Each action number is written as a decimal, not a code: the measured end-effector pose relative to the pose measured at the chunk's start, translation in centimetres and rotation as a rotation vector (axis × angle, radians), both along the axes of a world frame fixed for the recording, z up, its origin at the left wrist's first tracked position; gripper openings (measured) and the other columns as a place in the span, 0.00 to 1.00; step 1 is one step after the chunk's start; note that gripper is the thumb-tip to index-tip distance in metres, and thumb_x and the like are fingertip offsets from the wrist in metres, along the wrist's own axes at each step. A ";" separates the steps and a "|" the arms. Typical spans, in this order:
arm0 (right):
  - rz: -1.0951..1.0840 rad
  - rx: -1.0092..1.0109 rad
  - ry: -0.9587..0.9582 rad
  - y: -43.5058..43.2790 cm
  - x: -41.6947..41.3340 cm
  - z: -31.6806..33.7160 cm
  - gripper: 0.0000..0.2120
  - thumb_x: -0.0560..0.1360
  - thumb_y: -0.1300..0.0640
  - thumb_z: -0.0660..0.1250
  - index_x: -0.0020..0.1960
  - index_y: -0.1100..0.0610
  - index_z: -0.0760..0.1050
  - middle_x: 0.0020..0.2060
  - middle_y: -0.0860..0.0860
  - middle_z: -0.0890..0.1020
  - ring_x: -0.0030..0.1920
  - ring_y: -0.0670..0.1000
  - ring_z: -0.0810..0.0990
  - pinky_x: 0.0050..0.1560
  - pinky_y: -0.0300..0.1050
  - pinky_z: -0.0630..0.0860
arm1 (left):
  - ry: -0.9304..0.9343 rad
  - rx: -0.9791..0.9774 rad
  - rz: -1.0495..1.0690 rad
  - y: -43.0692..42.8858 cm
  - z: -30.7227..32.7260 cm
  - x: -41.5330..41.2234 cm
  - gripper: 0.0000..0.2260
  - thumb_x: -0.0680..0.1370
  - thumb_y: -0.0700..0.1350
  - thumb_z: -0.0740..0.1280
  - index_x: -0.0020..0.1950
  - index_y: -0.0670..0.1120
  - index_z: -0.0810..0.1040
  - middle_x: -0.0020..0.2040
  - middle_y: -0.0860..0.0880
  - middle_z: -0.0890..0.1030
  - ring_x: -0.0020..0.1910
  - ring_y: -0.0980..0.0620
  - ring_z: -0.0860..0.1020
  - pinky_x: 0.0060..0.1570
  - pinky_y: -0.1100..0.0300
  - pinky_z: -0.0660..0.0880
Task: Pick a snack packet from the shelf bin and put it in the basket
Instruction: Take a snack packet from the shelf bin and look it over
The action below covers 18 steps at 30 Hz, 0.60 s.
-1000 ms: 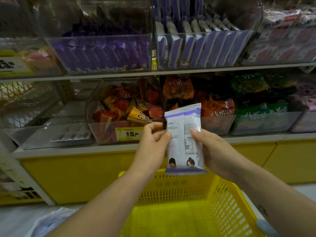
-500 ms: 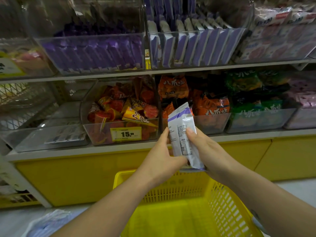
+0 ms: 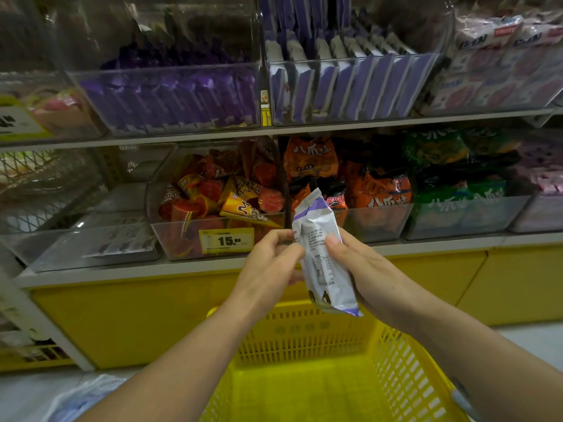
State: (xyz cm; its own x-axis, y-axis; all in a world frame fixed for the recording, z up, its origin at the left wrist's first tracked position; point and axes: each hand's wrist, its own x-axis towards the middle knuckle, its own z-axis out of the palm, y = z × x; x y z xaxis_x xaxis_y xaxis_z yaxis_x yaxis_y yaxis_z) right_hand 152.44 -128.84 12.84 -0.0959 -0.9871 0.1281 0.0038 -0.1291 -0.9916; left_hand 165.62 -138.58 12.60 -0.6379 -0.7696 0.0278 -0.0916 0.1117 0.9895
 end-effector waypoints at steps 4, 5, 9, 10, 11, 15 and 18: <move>-0.033 0.022 -0.156 0.0 -0.4 0.2 0.21 0.77 0.43 0.57 0.69 0.43 0.69 0.61 0.47 0.81 0.60 0.50 0.80 0.56 0.50 0.80 | 0.023 -0.027 -0.034 0.0 -0.1 -0.2 0.08 0.81 0.53 0.62 0.59 0.61 0.74 0.53 0.58 0.83 0.48 0.55 0.84 0.53 0.49 0.79; -0.066 0.029 -0.231 0.0 -0.5 0.4 0.21 0.76 0.42 0.58 0.67 0.45 0.71 0.59 0.49 0.82 0.58 0.52 0.82 0.53 0.49 0.81 | 0.032 -0.028 -0.072 0.0 0.0 -0.2 0.10 0.81 0.54 0.62 0.60 0.65 0.73 0.54 0.60 0.82 0.51 0.58 0.82 0.53 0.50 0.79; -0.274 -0.039 -0.241 -0.4 -0.6 0.9 0.17 0.82 0.48 0.53 0.66 0.50 0.72 0.56 0.53 0.84 0.55 0.54 0.83 0.46 0.51 0.82 | 0.040 -0.044 -0.251 0.1 0.4 0.1 0.32 0.75 0.48 0.70 0.74 0.67 0.60 0.62 0.56 0.78 0.56 0.57 0.80 0.51 0.58 0.78; -0.342 -0.063 -0.196 -0.5 -0.6 1.2 0.16 0.83 0.49 0.52 0.68 0.49 0.71 0.57 0.51 0.83 0.55 0.52 0.83 0.47 0.50 0.82 | 0.032 -0.070 -0.268 0.2 0.6 0.2 0.35 0.73 0.47 0.71 0.74 0.67 0.59 0.63 0.55 0.77 0.57 0.56 0.80 0.53 0.57 0.78; -0.397 -0.084 -0.159 -0.6 -0.7 1.6 0.17 0.83 0.50 0.53 0.69 0.48 0.69 0.58 0.49 0.83 0.55 0.49 0.83 0.48 0.48 0.82 | 0.038 -0.097 -0.261 0.3 0.9 0.3 0.36 0.72 0.46 0.72 0.73 0.66 0.60 0.63 0.55 0.78 0.58 0.56 0.80 0.54 0.57 0.78; -0.384 -0.102 -0.003 -0.3 -1.1 3.4 0.30 0.76 0.48 0.65 0.75 0.39 0.56 0.59 0.45 0.82 0.56 0.50 0.83 0.55 0.57 0.80 | 0.166 -0.121 -0.099 -0.2 2.8 0.5 0.30 0.74 0.37 0.72 0.71 0.57 0.66 0.57 0.53 0.80 0.47 0.61 0.82 0.42 0.68 0.77; -0.368 -0.141 0.018 -0.5 -1.4 6.1 0.31 0.77 0.60 0.67 0.75 0.43 0.58 0.53 0.48 0.85 0.50 0.52 0.85 0.45 0.53 0.83 | 0.268 -0.243 -0.047 -0.2 5.0 0.6 0.29 0.73 0.45 0.73 0.71 0.59 0.67 0.58 0.56 0.80 0.51 0.62 0.81 0.44 0.68 0.77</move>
State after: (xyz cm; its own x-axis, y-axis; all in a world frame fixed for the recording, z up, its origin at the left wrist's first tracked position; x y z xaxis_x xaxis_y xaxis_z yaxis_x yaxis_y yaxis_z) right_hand 151.08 -129.29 18.97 -0.4362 -0.8600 0.2649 -0.0855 -0.2534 -0.9636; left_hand 166.27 -138.73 17.64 -0.6173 -0.6904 0.3772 0.1782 0.3443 0.9218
